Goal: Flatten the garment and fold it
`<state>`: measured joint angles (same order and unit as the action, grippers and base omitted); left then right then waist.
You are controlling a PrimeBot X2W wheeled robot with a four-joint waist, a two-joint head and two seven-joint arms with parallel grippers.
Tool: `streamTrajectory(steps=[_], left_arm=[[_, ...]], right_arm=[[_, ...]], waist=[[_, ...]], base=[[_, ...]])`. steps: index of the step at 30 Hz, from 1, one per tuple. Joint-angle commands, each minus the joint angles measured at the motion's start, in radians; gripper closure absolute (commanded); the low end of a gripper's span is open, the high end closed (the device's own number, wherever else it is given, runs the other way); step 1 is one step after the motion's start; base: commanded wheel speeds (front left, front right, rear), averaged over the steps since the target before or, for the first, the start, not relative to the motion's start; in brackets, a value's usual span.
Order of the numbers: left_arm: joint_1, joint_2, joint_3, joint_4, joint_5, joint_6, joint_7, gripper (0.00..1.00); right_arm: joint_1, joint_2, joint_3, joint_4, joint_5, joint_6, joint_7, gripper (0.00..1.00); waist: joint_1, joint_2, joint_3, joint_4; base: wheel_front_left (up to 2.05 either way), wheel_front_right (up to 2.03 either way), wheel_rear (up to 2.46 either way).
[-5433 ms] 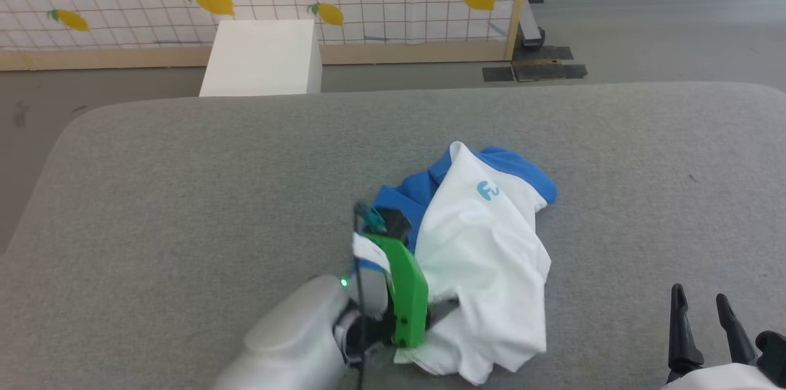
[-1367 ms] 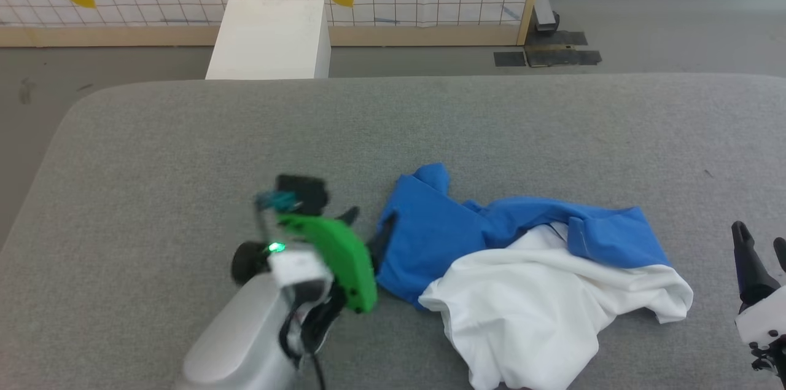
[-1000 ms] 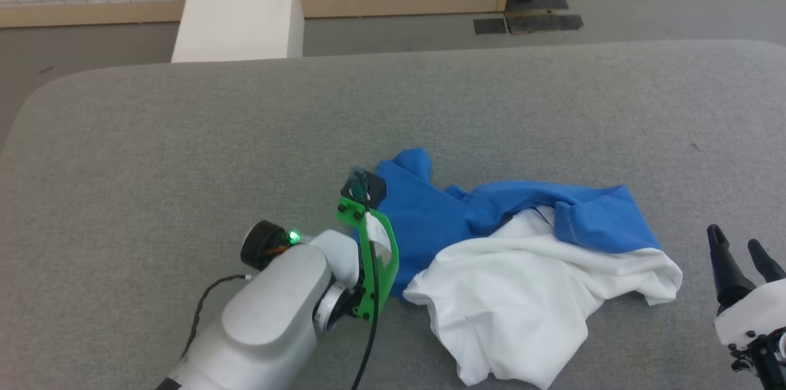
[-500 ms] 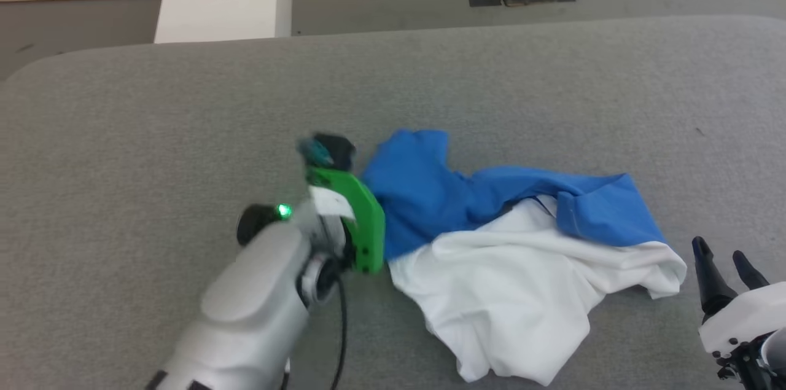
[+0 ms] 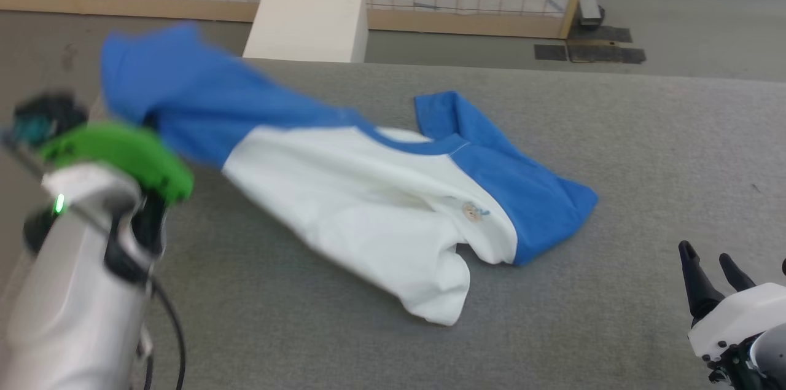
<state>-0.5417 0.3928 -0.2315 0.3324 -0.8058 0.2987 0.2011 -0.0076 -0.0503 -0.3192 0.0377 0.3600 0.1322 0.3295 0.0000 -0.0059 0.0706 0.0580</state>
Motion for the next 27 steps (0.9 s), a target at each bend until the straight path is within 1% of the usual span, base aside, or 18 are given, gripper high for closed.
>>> streamTrajectory(steps=[1,4,6,9,10,11,13,15,16,19,22,24,26,27], left_arm=[[0.074,0.01,0.018,-0.004,-0.021,0.021,0.003,1.0],[0.225,0.006,0.061,-0.013,-0.067,0.059,0.005,1.0],[0.301,-0.017,0.069,-0.015,-0.098,0.062,0.01,1.0],[0.36,-0.058,0.077,-0.014,-0.136,0.049,0.003,1.0],[0.366,-0.072,0.078,-0.018,-0.145,0.041,-0.006,0.35],[0.368,-0.081,0.084,-0.024,-0.151,0.033,-0.018,0.0],[0.366,-0.089,0.099,-0.043,-0.158,0.01,-0.055,0.0],[0.361,-0.082,0.11,-0.075,-0.144,-0.018,-0.109,0.0],[0.361,-0.073,0.111,-0.099,-0.127,-0.038,-0.146,0.0],[0.371,-0.038,0.101,-0.162,-0.029,-0.064,-0.28,0.0],[0.393,-0.021,0.063,-0.202,0.086,-0.073,-0.404,0.0],[0.406,-0.028,0.039,-0.216,0.142,-0.082,-0.439,0.0],[0.423,-0.048,0.033,-0.219,0.176,-0.081,-0.453,0.0],[0.429,-0.058,0.033,-0.222,0.19,-0.081,-0.457,0.0]], right_arm=[[0.009,0.0,0.002,0.0,0.001,-0.002,-0.001,0.0],[0.012,0.0,0.001,0.004,0.002,-0.002,-0.001,0.0],[0.016,0.0,-0.003,0.004,0.0,-0.002,0.0,0.0],[0.021,0.0,-0.007,0.001,-0.005,-0.002,0.005,0.0],[0.022,0.0,-0.007,0.0,-0.009,-0.002,0.008,0.0],[0.022,0.0,-0.005,-0.001,-0.011,-0.002,0.01,0.0],[0.02,0.0,0.003,-0.006,-0.014,-0.002,0.015,0.0],[0.014,0.0,0.012,-0.012,-0.015,-0.002,0.022,0.0],[0.01,0.0,0.017,-0.016,-0.016,-0.002,0.026,0.0],[-0.007,0.0,0.03,-0.028,-0.028,-0.002,0.041,0.0],[-0.042,0.0,0.043,-0.037,-0.05,-0.002,0.065,0.0],[-0.071,0.0,0.05,-0.04,-0.067,-0.002,0.093,0.0],[-0.107,0.0,0.058,-0.034,-0.084,-0.002,0.129,0.0],[-0.124,0.0,0.066,-0.031,-0.11,-0.002,0.15,0.0]], waist=[[0.0,0.0059,-0.01,0.027],[0.0,0.0059,-0.004,0.04],[0.0,0.0059,0.001,0.051],[0.0,0.0059,0.004,0.07],[0.0,0.0059,0.003,0.078],[0.0,0.0059,0.0,0.082],[0.0,0.0059,-0.004,0.091],[0.0,0.0059,-0.01,0.098],[0.0,0.0059,-0.014,0.101],[0.0,0.0059,-0.019,0.109],[0.0,0.0059,-0.021,0.119],[0.0,0.0059,-0.016,0.127],[0.0,0.0059,-0.011,0.13],[0.0,0.0059,-0.007,0.131]], base=[[0.0,0.0,0.0],[0.0,0.0,0.0],[0.0,0.0,0.0],[0.0,0.0,0.0],[0.0,0.0,0.0],[0.0,0.0,0.0],[0.0,0.0,0.0],[0.0,0.0,0.0],[0.0,0.0,0.0],[0.0,0.0,0.0],[0.0,0.0,0.0],[0.0,0.0,0.0],[0.0,0.0,0.0],[0.0,0.0,0.0]])
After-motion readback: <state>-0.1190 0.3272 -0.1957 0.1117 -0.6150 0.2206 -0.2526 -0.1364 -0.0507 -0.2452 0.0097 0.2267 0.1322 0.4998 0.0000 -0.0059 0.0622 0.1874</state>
